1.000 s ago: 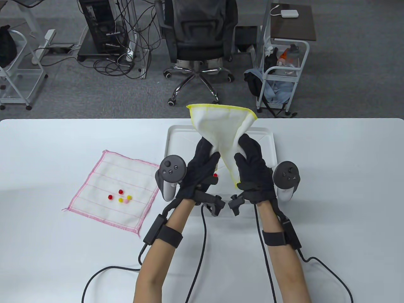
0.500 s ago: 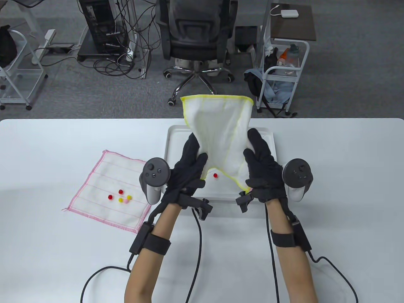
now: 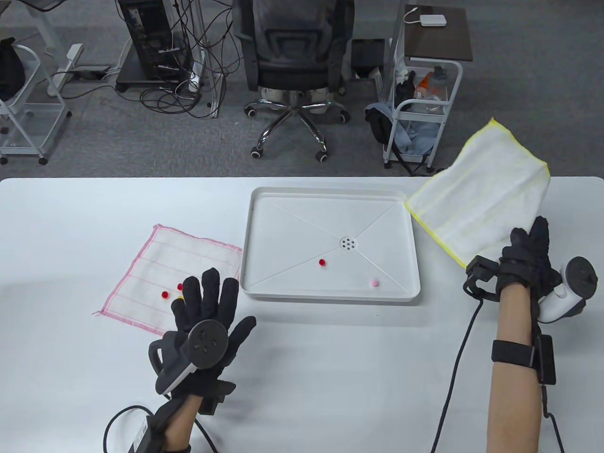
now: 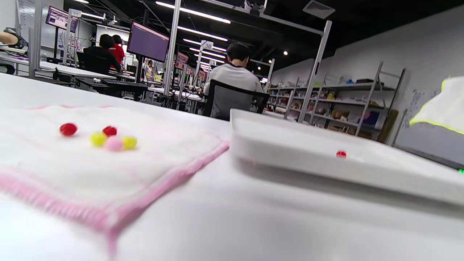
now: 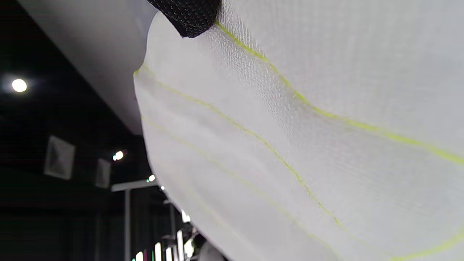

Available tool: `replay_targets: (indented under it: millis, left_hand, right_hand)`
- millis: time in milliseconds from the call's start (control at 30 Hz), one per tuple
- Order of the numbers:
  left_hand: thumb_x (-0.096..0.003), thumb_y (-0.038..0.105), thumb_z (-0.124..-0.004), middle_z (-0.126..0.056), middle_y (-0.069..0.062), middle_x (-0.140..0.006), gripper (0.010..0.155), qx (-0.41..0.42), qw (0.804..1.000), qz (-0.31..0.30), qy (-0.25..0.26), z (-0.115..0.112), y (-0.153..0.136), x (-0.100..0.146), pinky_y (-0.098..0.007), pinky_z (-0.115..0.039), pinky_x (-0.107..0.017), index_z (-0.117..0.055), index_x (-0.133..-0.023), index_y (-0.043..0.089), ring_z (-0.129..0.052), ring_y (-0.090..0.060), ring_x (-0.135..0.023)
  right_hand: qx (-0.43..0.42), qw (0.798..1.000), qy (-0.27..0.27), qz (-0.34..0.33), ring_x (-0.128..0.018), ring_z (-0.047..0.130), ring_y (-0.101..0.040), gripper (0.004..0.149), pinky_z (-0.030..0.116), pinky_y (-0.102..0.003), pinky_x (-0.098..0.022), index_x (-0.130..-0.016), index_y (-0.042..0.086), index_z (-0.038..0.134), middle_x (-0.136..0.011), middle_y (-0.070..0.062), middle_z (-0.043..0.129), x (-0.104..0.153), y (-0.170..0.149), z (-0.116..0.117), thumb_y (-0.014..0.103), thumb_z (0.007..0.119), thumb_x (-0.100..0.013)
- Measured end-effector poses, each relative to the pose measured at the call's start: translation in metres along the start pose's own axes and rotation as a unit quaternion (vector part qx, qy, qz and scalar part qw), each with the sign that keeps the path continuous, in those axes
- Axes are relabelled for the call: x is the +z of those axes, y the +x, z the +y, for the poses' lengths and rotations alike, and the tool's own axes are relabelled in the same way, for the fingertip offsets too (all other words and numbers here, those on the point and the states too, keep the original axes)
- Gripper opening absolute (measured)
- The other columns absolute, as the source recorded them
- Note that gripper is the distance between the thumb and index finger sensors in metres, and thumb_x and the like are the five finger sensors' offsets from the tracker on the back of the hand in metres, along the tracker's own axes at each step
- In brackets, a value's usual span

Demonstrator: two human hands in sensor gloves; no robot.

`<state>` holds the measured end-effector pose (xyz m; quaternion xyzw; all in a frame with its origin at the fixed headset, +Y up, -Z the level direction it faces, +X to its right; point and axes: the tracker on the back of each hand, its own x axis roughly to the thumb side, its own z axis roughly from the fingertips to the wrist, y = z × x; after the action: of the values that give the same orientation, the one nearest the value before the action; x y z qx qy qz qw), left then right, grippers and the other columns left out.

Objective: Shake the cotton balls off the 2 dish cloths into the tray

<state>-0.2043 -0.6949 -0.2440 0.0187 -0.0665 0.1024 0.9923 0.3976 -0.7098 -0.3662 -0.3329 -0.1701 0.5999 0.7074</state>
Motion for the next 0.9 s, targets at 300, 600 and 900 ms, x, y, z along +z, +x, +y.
replay_targets:
  millis: [300,600,900]
  left_hand:
    - [-0.0544,0.072,-0.044,0.007,0.004,-0.121,0.076,-0.070,0.994,0.010,-0.086,-0.039,0.002,0.001,-0.062,-0.021,-0.081,-0.009,-0.115,0.042,-0.001,-0.036,-0.111]
    - [-0.0532,0.074,-0.042,0.009,0.005,-0.120,0.077,-0.105,0.990,0.009,-0.098,-0.048,0.000,0.004,-0.062,-0.020,-0.081,-0.007,-0.114,0.043,-0.001,-0.035,-0.111]
    - [-0.0505,0.078,-0.035,0.010,0.004,-0.120,0.079,-0.142,0.982,0.002,-0.128,-0.059,0.002,0.005,-0.062,-0.020,-0.080,-0.004,-0.114,0.042,0.000,-0.035,-0.111]
  right_hand:
    - [0.100,0.993,0.055,0.032,-0.097,0.018,-0.051,0.074,0.038,-0.061,-0.073,-0.107,0.017,0.015,-0.108,-0.023,0.003,-0.029,-0.033,-0.017,0.037,0.067,-0.059]
    - [0.496,0.839,0.077,-0.212,-0.098,-0.007,-0.039,0.076,0.023,-0.062,-0.075,-0.108,0.027,0.014,-0.111,-0.006,-0.008,0.053,0.004,-0.017,0.048,0.065,-0.055]
    - [0.690,0.612,0.264,-0.283,-0.095,-0.018,-0.032,0.076,0.012,-0.061,-0.074,-0.105,0.034,0.004,-0.108,0.001,-0.015,0.153,-0.071,0.021,0.060,0.052,-0.053]
